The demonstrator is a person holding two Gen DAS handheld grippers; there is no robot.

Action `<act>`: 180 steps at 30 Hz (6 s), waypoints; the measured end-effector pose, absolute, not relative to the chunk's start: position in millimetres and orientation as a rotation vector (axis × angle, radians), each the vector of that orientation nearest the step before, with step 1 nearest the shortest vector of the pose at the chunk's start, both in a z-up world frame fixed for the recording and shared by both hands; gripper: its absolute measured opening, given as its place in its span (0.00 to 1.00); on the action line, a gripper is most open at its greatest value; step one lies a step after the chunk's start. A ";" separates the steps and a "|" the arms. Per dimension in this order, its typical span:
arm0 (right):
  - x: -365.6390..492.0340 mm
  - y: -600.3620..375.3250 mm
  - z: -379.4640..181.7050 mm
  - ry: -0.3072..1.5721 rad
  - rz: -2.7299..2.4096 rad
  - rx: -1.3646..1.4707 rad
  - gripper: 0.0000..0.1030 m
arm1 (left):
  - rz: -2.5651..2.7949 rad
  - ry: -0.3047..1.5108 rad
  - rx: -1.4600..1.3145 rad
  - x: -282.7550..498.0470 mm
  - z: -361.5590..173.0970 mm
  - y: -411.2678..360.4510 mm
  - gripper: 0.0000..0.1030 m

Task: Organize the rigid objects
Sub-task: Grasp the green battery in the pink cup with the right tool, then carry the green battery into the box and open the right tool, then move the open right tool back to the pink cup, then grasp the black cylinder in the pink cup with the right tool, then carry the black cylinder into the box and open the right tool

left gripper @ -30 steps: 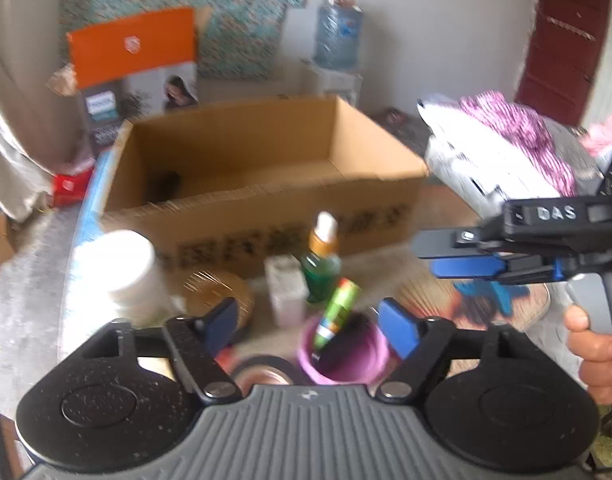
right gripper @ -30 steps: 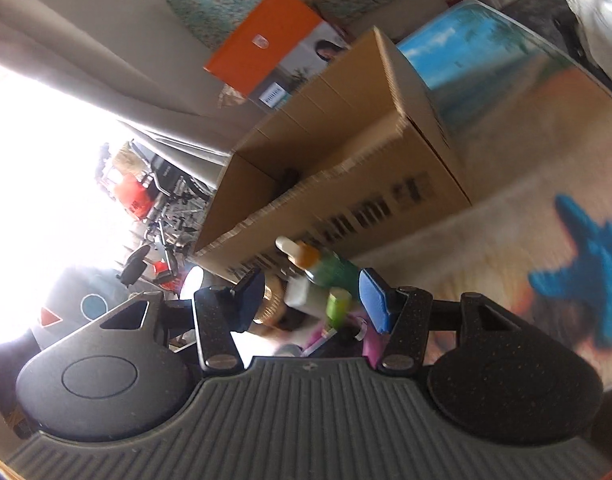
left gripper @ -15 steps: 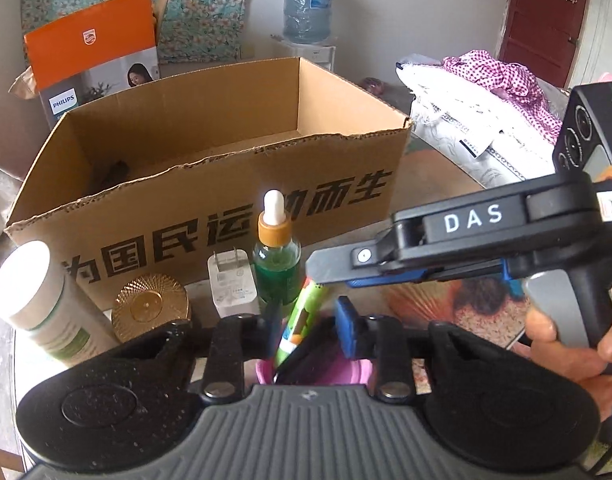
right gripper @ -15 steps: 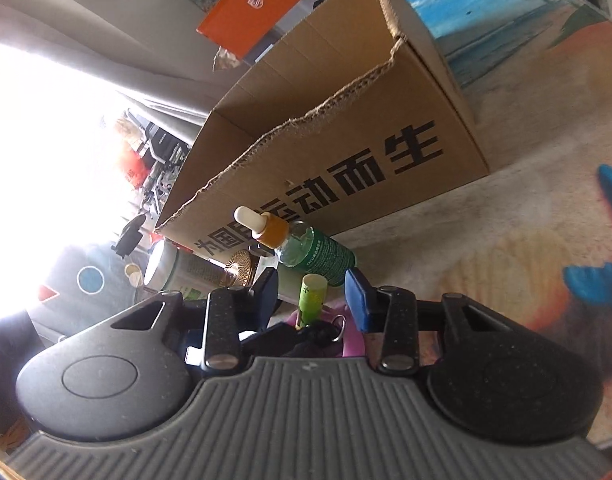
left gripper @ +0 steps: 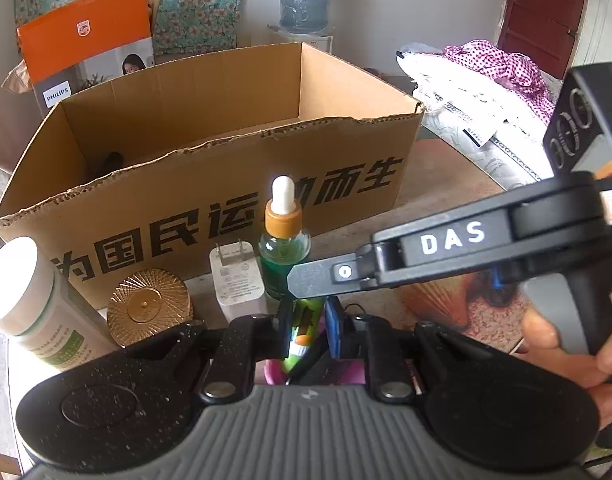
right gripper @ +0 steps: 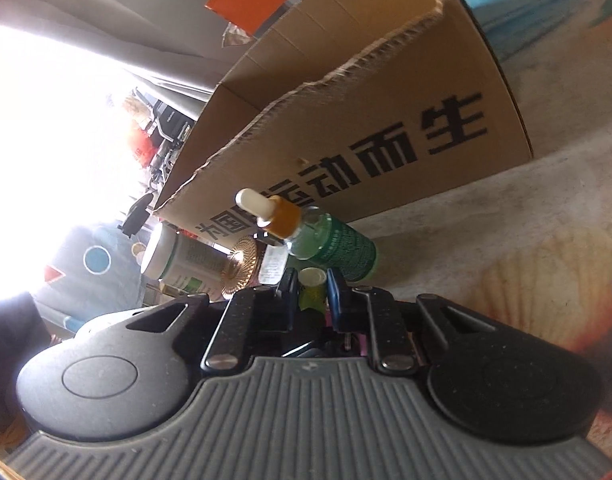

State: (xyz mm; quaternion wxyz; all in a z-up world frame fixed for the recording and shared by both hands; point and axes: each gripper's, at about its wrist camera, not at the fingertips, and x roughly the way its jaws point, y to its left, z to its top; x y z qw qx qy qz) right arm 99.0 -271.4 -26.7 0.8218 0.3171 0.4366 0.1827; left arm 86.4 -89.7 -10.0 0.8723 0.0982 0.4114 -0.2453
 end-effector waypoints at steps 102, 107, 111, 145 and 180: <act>89.8 -271.3 19.5 1.000 0.453 0.564 0.30 | -0.568 0.966 0.036 77.3 24.7 -50.9 0.44; 82.6 -261.7 -12.7 1.064 0.432 0.517 0.29 | -0.579 1.021 0.037 76.6 1.1 -66.4 0.32; 95.4 -257.0 -17.4 1.081 0.445 0.499 0.28 | -0.578 1.048 0.044 81.6 -8.3 -73.8 0.29; 120.2 -266.8 -42.3 1.158 0.483 0.625 0.23 | -0.540 1.078 0.058 95.8 -30.5 -75.4 0.34; 156.1 -205.2 123.9 0.838 0.613 0.380 0.17 | -0.434 0.782 -0.008 124.3 112.1 -24.1 0.31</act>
